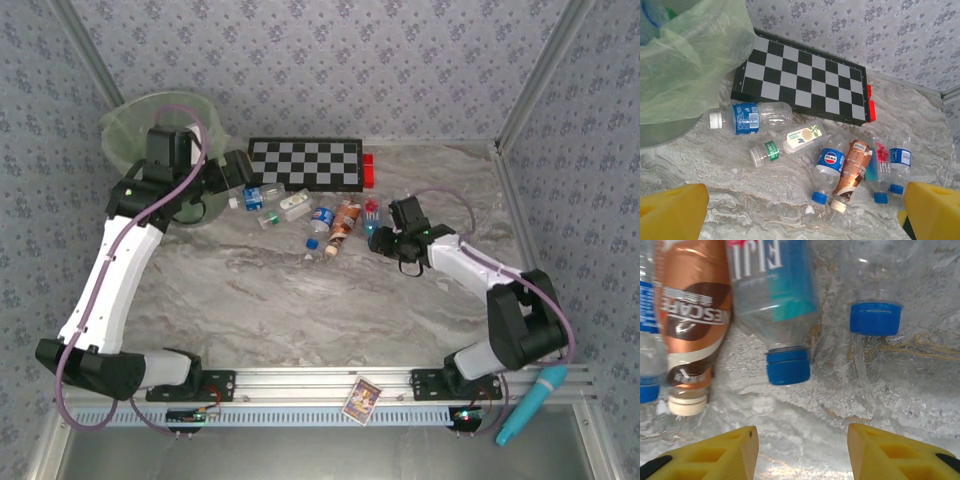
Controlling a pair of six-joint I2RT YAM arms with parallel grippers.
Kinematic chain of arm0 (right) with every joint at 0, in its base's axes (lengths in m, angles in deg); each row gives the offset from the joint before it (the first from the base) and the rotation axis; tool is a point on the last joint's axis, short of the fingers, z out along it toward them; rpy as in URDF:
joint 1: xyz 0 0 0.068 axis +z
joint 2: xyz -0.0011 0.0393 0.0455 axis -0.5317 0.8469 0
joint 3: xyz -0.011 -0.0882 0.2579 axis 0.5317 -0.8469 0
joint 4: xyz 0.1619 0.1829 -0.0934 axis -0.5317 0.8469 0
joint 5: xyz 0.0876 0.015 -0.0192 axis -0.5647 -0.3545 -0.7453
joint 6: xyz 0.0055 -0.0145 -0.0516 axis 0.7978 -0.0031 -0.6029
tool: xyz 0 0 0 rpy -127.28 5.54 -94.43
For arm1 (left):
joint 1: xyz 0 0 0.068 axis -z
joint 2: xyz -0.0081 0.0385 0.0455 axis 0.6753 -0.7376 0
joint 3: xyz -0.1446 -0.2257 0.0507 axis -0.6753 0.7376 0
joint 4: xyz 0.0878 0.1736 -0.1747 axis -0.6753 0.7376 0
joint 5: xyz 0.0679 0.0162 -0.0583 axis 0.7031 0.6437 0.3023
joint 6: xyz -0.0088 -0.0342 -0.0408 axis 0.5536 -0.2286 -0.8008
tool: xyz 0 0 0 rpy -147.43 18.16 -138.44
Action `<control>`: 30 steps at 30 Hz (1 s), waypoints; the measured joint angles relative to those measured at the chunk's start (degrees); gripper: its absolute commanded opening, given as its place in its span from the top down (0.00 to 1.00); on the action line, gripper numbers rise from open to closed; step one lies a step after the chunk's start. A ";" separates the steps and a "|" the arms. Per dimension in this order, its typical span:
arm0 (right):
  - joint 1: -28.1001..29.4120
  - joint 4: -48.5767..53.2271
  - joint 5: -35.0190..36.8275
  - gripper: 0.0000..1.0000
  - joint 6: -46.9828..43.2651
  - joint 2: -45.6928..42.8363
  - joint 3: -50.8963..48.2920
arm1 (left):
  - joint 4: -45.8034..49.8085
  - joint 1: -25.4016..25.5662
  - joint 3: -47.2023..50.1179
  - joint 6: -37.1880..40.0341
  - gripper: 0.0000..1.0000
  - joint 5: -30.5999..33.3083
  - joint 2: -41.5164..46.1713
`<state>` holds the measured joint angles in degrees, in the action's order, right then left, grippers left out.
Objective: Put the plastic bottles in the bin
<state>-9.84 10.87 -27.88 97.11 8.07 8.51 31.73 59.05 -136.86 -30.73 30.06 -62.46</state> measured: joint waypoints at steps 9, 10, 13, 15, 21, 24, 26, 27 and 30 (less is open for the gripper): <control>-0.83 -7.50 -3.34 0.48 -0.07 7.93 0.57 | 0.79 0.00 0.00 0.00 0.00 0.59 3.48; -0.83 -7.89 -3.48 0.48 -0.09 8.61 0.87 | 1.14 0.00 0.00 0.00 0.00 0.70 3.56; -0.85 -8.92 -4.04 0.50 -0.28 10.82 2.14 | 2.10 0.00 0.00 0.00 0.00 1.14 3.80; -0.85 -9.75 -4.52 0.52 -0.48 12.28 3.13 | 2.64 0.00 0.00 0.00 0.00 1.49 4.09; -0.83 -11.17 -5.25 0.62 -1.38 14.08 4.35 | 3.76 0.00 0.00 -0.42 0.00 2.60 5.64; -0.76 -11.30 -5.16 0.67 -1.90 14.08 4.42 | 4.20 0.00 0.00 -0.46 0.00 2.91 6.40; -0.61 -11.30 -5.09 0.68 -2.21 14.01 4.42 | 4.37 0.00 0.00 -0.61 0.00 3.32 6.71; -0.48 -11.23 -4.90 0.68 -2.45 13.90 4.42 | 4.35 0.00 0.00 -0.74 0.00 3.41 6.80; 0.26 -10.99 -4.17 0.69 -2.95 12.37 4.26 | 4.26 0.00 0.35 -1.14 0.00 3.52 6.82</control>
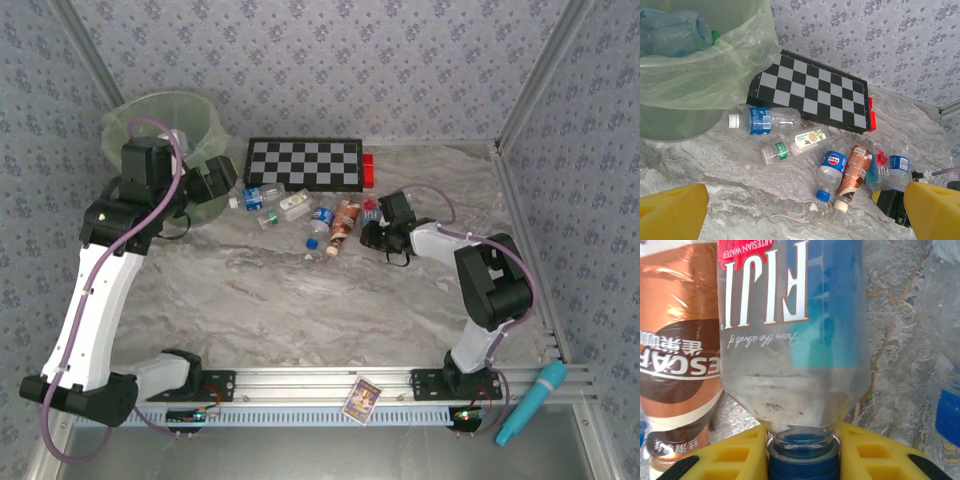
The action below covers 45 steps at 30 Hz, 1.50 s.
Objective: Put the plastic bottles in the bin
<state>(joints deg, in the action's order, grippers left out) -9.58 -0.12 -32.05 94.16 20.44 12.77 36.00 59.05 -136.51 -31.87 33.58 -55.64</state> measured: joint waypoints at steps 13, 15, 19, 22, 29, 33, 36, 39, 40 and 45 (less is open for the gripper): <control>5.33 3.76 6.32 0.70 -3.87 -20.59 -2.84 | -4.66 0.00 1.86 -4.09 0.00 -5.20 -1.73; 7.13 4.74 8.02 0.70 -4.96 -23.93 -2.89 | -6.47 0.00 2.67 -5.62 0.00 -7.65 -2.60; 11.58 6.21 11.61 0.70 -7.10 -28.83 -2.86 | -10.25 0.00 3.74 -8.41 0.04 -12.81 -4.96; 14.88 7.80 13.75 0.70 -8.28 -30.49 -2.25 | -14.08 0.42 5.09 -10.67 0.06 -16.94 -6.56; 20.24 9.73 15.82 0.70 -9.22 -30.67 0.52 | -22.14 5.18 7.34 -13.29 0.09 -23.98 -8.28; 22.36 10.34 16.00 0.70 -9.84 -30.62 3.78 | -25.68 7.67 8.68 -13.62 0.10 -26.86 -8.72; 23.15 10.32 15.26 0.70 -10.08 -30.49 6.01 | -27.36 8.76 9.22 -13.64 0.10 -28.30 -9.07; 23.54 10.34 14.71 0.70 -10.21 -30.38 7.17 | -28.52 9.22 9.62 -13.64 0.11 -29.35 -9.18; 23.65 10.29 14.53 0.70 -10.25 -30.34 7.30 | -28.83 9.31 9.68 -13.64 0.11 -29.64 -9.18; 24.90 10.43 13.60 0.70 -10.29 -29.70 7.74 | -31.52 9.97 10.19 -13.62 0.11 -31.52 -9.20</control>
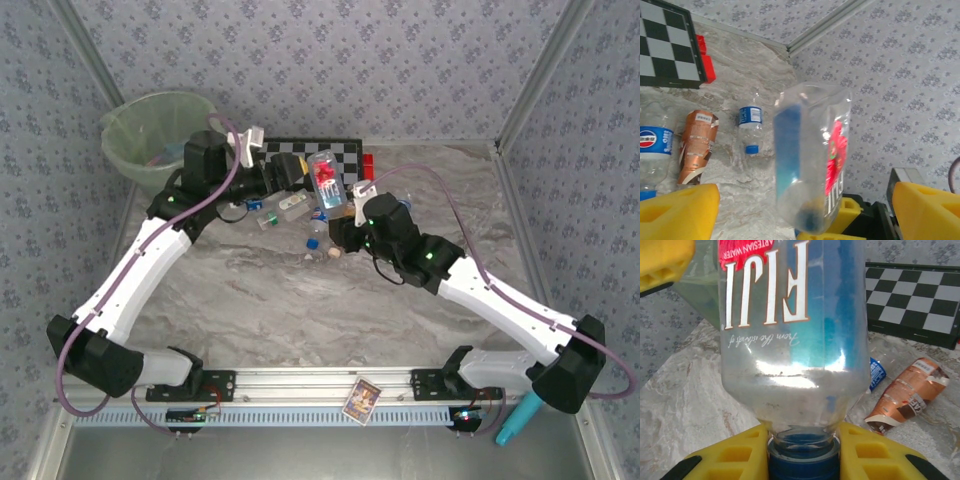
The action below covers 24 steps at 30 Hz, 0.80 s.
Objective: Put the plastic bottles in the bin
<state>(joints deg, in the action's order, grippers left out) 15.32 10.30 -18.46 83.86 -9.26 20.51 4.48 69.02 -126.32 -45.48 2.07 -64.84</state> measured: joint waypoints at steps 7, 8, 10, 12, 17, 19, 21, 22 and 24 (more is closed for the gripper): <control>3.26 0.48 -0.59 0.70 0.00 0.35 1.36 | -0.46 1.77 0.00 0.04 0.12 -1.44 -1.49; 3.69 0.50 -0.59 0.70 -0.15 0.35 1.68 | -0.46 1.77 0.00 0.04 0.12 -1.46 -1.79; 4.33 0.50 -0.74 0.70 -0.20 0.35 2.40 | -0.46 1.75 0.00 0.04 0.12 -1.57 -2.16; 4.85 0.50 -1.18 0.70 -0.22 0.35 3.08 | -0.44 1.81 0.00 0.04 0.13 -1.57 -2.32; 5.60 0.59 -1.70 0.70 -0.22 0.35 3.34 | -0.74 2.12 0.00 0.04 0.25 -2.21 -2.32; 5.60 0.61 -1.68 0.70 -0.20 0.33 3.34 | -1.20 2.16 0.00 -0.02 0.30 -2.54 -2.32; 5.60 0.63 -1.68 0.69 -0.17 0.33 3.32 | -1.49 2.27 0.00 -0.02 0.32 -2.73 -2.32; 5.60 0.63 -1.68 0.69 -0.17 0.33 3.32 | -1.51 2.38 0.00 -0.02 0.34 -2.86 -2.32; 5.60 0.61 -1.68 0.65 -0.17 0.33 3.32 | -1.51 2.51 0.00 0.02 0.36 -2.86 -2.32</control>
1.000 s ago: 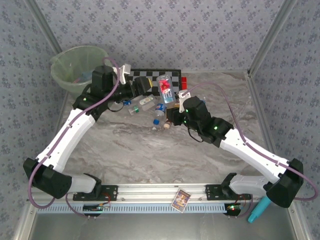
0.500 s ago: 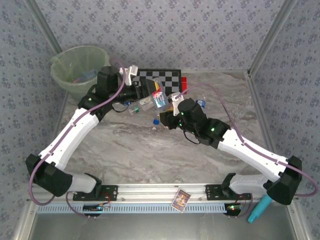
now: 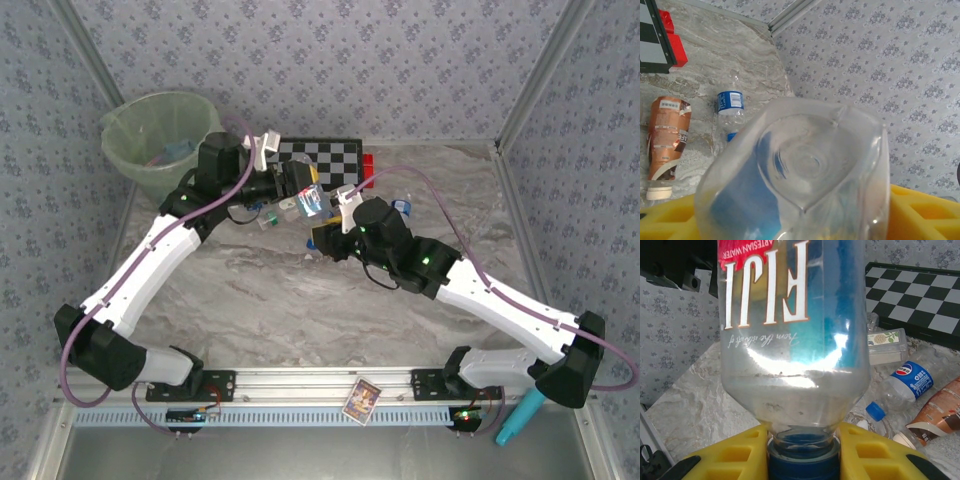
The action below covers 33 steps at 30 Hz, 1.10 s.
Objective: Put the plastic bottles in the bin
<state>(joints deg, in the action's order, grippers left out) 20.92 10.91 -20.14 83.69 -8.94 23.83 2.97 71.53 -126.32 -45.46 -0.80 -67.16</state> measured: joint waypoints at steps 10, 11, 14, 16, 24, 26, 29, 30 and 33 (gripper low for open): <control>0.04 0.07 1.18 0.00 1.38 -0.68 -0.35 | 0.68 0.00 0.00 0.76 0.47 0.92 0.00; 0.07 0.20 1.79 0.00 1.25 -0.87 -0.35 | 1.16 -0.02 -0.09 1.11 0.47 1.31 0.00; 0.11 0.98 3.32 0.01 1.29 -1.73 -0.35 | 3.23 -0.28 -0.90 2.16 0.47 2.10 0.00; 0.11 1.46 4.17 0.01 1.29 -2.51 -0.35 | 4.46 -1.01 -1.68 2.86 0.47 2.16 0.00; -0.90 2.27 6.27 0.01 0.85 -5.81 -1.03 | 9.53 -11.06 -5.70 4.55 0.47 2.32 0.07; -1.33 2.36 6.29 0.00 0.44 -5.97 -1.03 | 10.91 -14.29 -6.91 4.98 0.47 2.01 0.13; -2.12 2.36 6.25 0.01 -0.04 -6.14 -1.09 | 13.46 -19.54 -9.44 6.10 0.48 1.73 0.13; -2.47 2.36 6.23 0.01 -0.22 -6.16 -1.09 | 14.29 -21.40 -10.47 6.43 0.48 1.55 0.13; -3.45 2.36 6.01 0.01 -0.66 -6.21 -1.09 | 15.72 -26.67 -13.22 6.86 0.48 1.49 0.15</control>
<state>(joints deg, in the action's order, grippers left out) 17.46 13.27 -14.13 83.03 -15.14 22.73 18.68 44.87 -139.55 -38.60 0.69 -67.01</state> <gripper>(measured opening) 0.994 0.525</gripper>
